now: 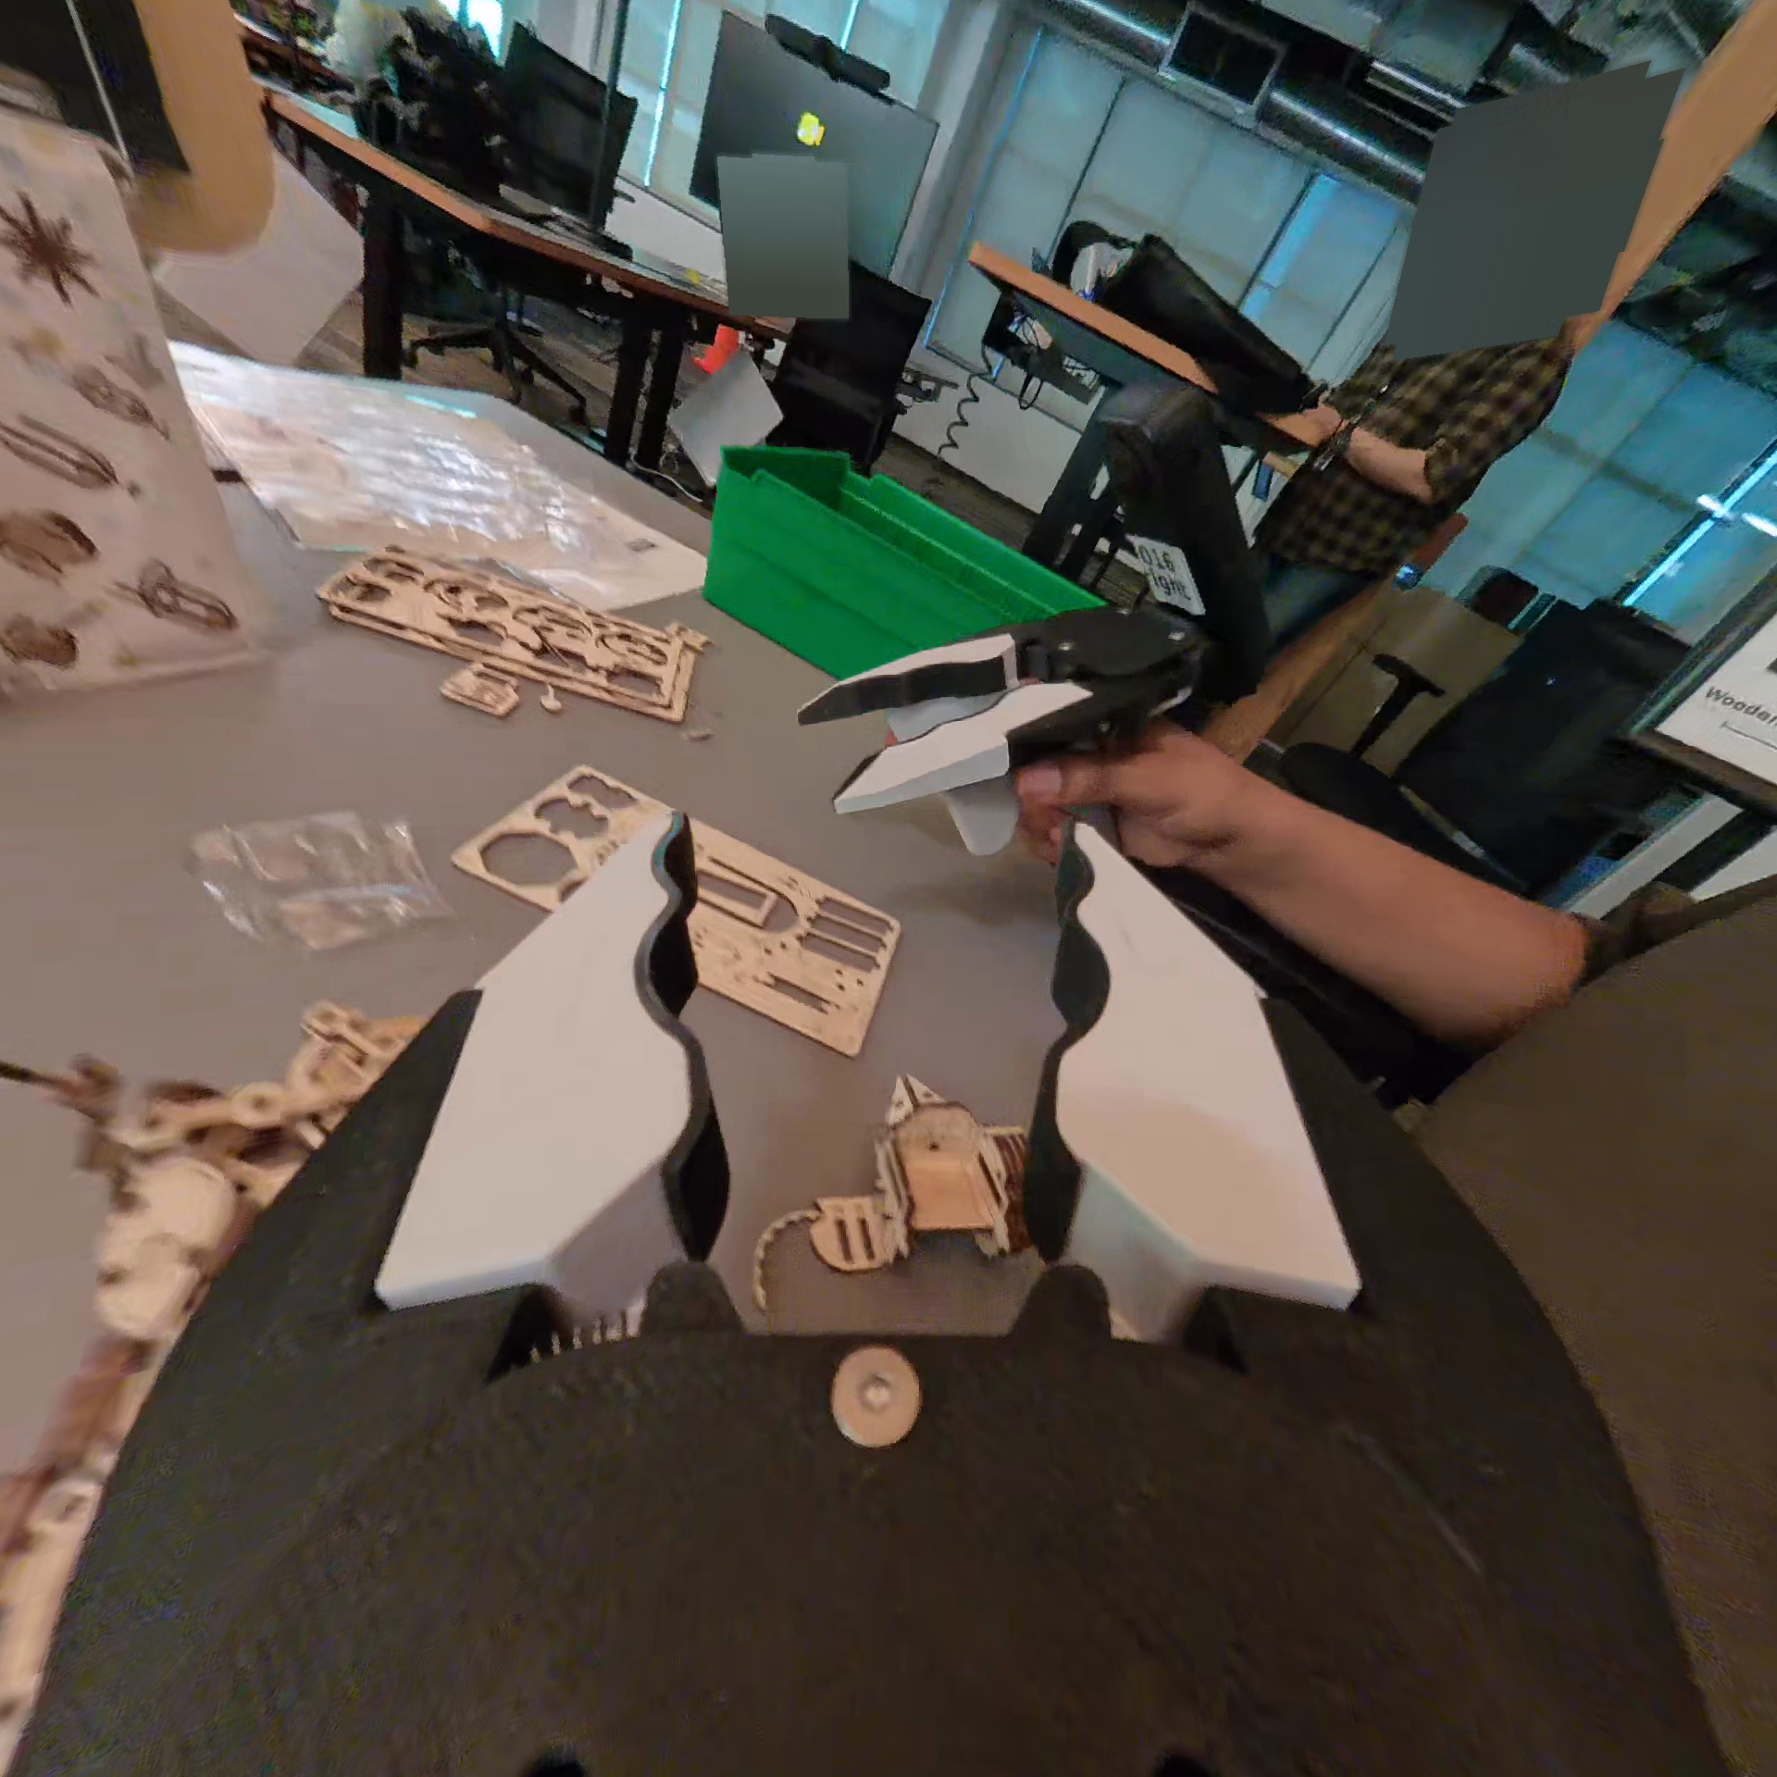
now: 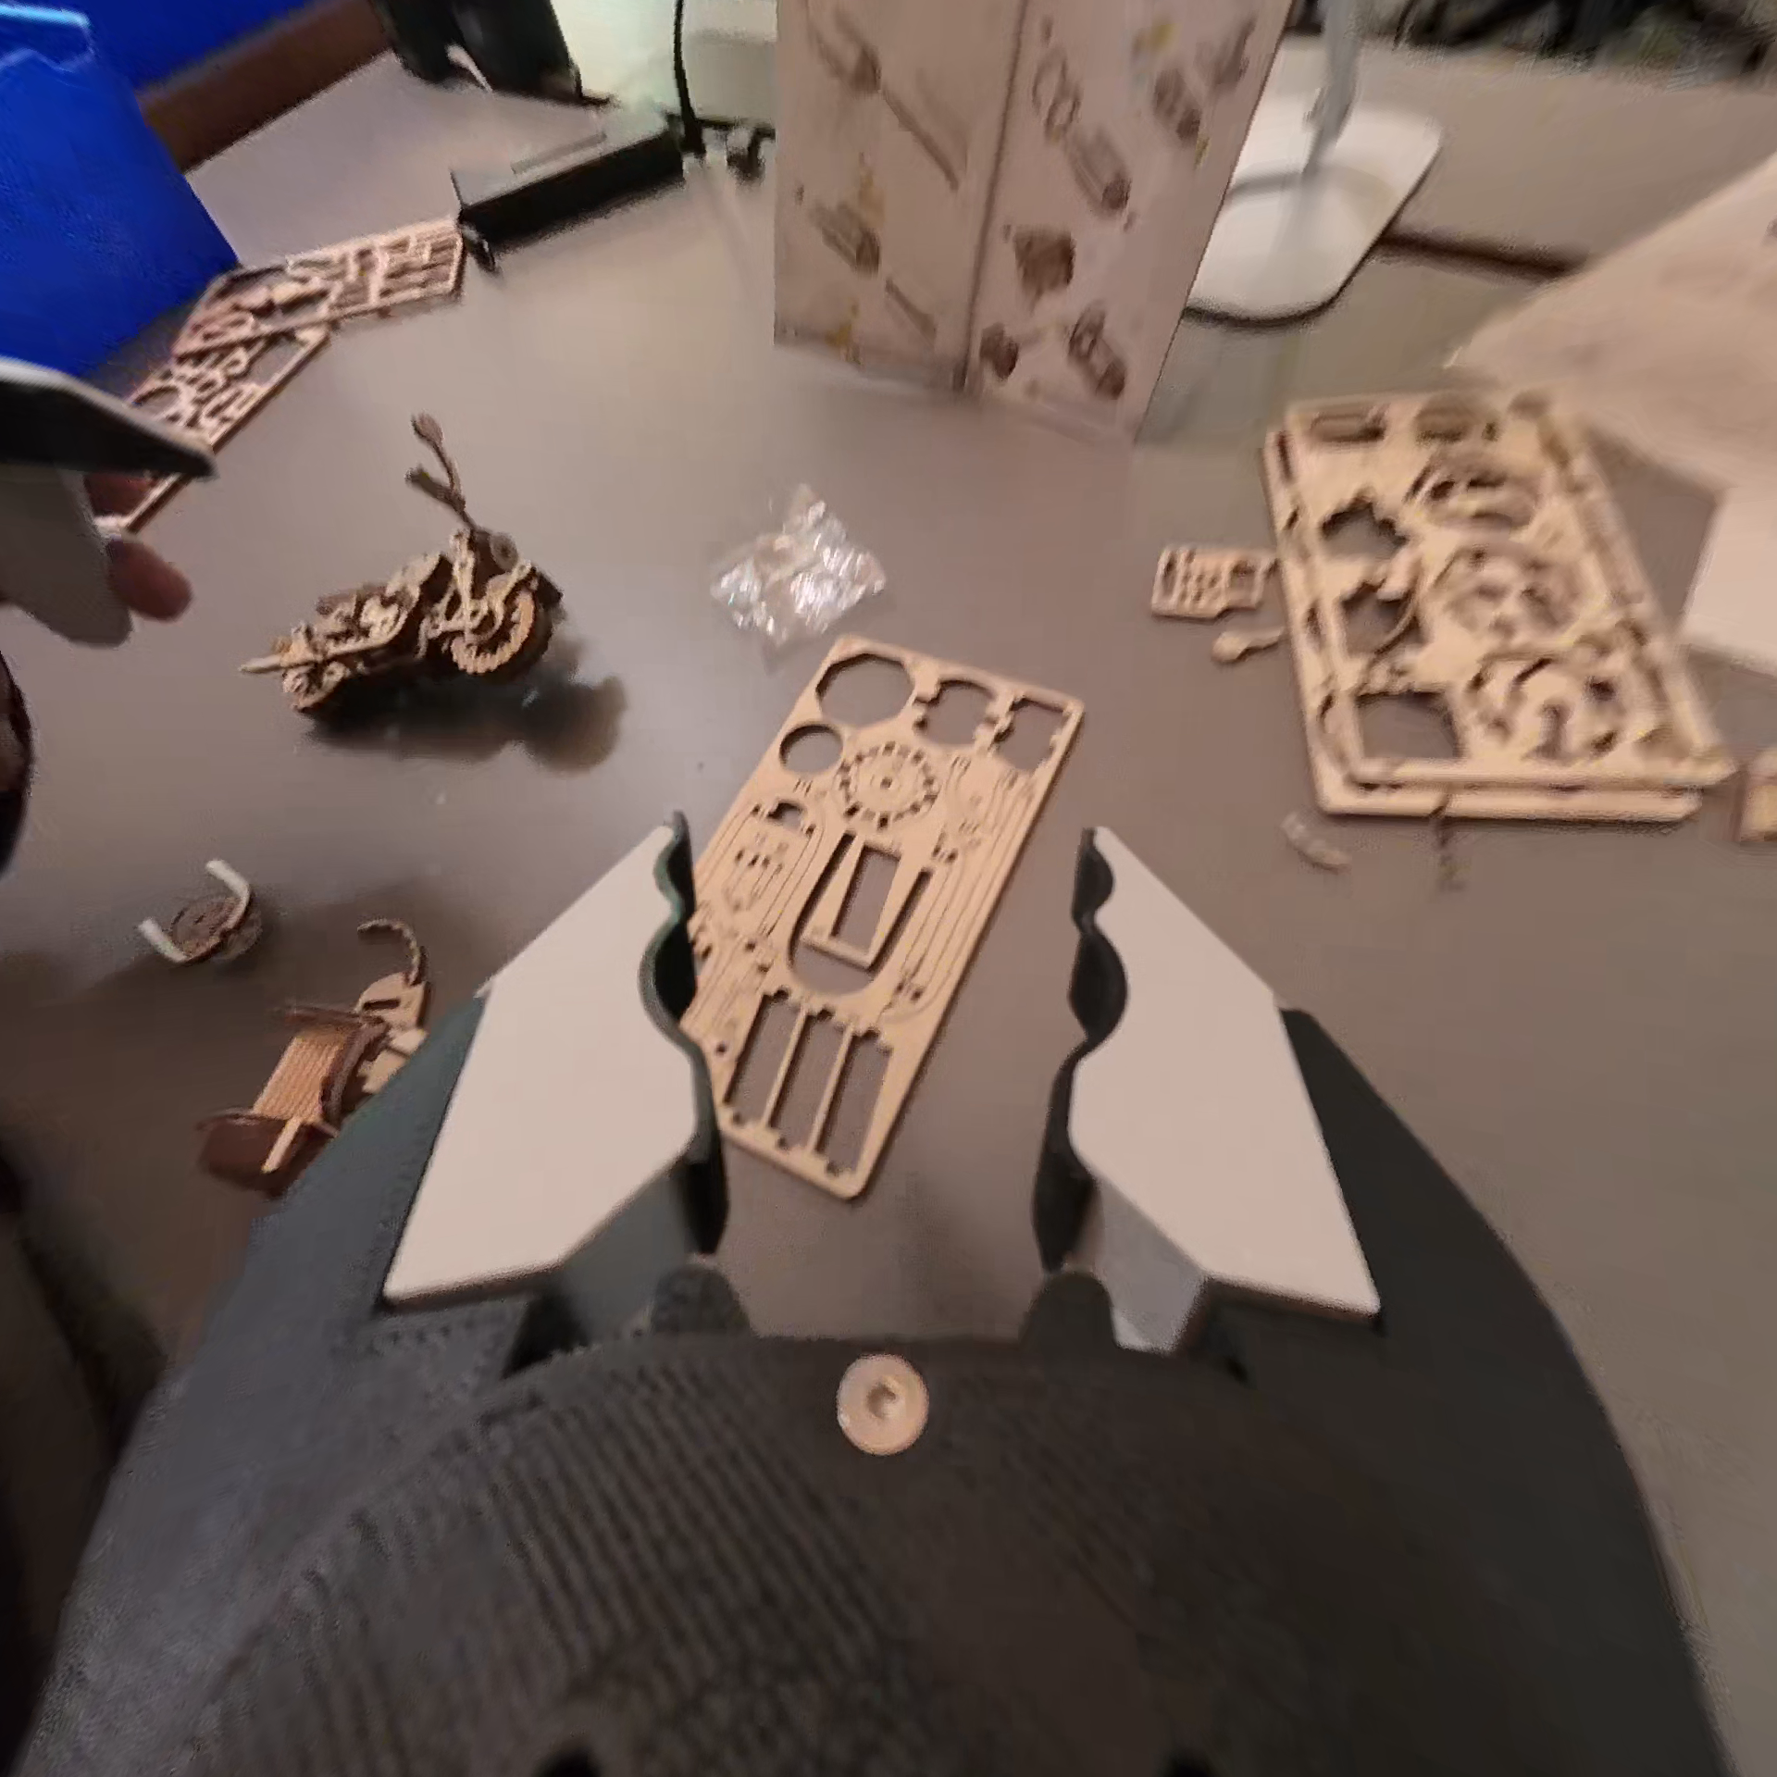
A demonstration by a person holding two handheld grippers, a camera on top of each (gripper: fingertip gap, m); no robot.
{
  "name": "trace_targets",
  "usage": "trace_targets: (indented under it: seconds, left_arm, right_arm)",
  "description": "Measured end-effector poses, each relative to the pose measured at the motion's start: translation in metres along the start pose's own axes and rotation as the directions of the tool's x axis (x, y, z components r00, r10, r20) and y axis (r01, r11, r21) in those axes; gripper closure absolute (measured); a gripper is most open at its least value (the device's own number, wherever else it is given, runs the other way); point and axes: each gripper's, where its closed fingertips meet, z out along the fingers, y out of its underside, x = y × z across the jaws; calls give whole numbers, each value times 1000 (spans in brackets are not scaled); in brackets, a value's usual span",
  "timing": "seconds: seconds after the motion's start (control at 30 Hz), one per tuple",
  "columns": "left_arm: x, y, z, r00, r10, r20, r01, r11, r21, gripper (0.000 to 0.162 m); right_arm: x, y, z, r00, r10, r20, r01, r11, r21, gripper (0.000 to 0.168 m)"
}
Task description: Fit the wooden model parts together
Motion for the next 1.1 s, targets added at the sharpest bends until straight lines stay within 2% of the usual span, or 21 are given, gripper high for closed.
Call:
trace_targets:
  seconds: [0.13, 0.3, 0.4, 0.5, 0.53, 0.57, 0.8, 0.97, 1.0, 1.07, 1.1]
  left_arm:
    - [22, 22, 7, 994, -77, -78, 74, 997, -33, 89]
    - [18, 26, 10, 994, -64, -90, 59, 997, -56, 93]
    - [11, 23, 8, 996, -57, -72, 54, 998, -44, 93]
    - [5, 22, 5, 997, -53, -62, 51, 998, -44, 93]
    - [4, 21, 5, 997, -54, -61, 52, 998, -42, 93]
    - [2, 21, 5, 996, -59, -61, 56, 998, -40, 93]
    - [-4, 19, 5, 993, -99, -63, 97, 995, -37, 93]
    - [-10, 19, 6, 995, -89, -37, 88, 995, -36, 93]
    - [-11, 18, 7, 994, -106, -34, 105, 994, -32, 95]
    - [-11, 17, 11, 982, -181, -45, 180, 983, -26, 97]
    - [-12, 19, 15, 971, -231, -54, 230, 973, -37, 97]
  right_arm:
    - [-16, 28, 20, 999, 44, -7, -44, 990, -133, 73]
    - [-10, 41, 45, 979, -110, -172, 60, 960, -272, 55]
    - [-21, 53, 58, 982, -130, -139, 78, 940, -332, 45]
    - [-20, 53, 59, 987, -122, -108, 82, 944, -318, 48]
    - [-18, 52, 58, 987, -127, -101, 89, 944, -317, 54]
    - [-17, 51, 56, 987, -130, -90, 96, 944, -316, 67]
    - [-9, 53, 46, 987, -150, -62, 121, 932, -341, 69]
    - [-7, 21, 30, 985, -159, -60, 147, 973, -176, 72]
    - [-7, 10, 24, 985, -160, -71, 151, 982, -112, 120]
    - [-14, -5, 16, 991, -128, -42, 127, 992, -18, 130]
    - [-14, -1, 17, 994, -104, -30, 102, 994, -48, 123]
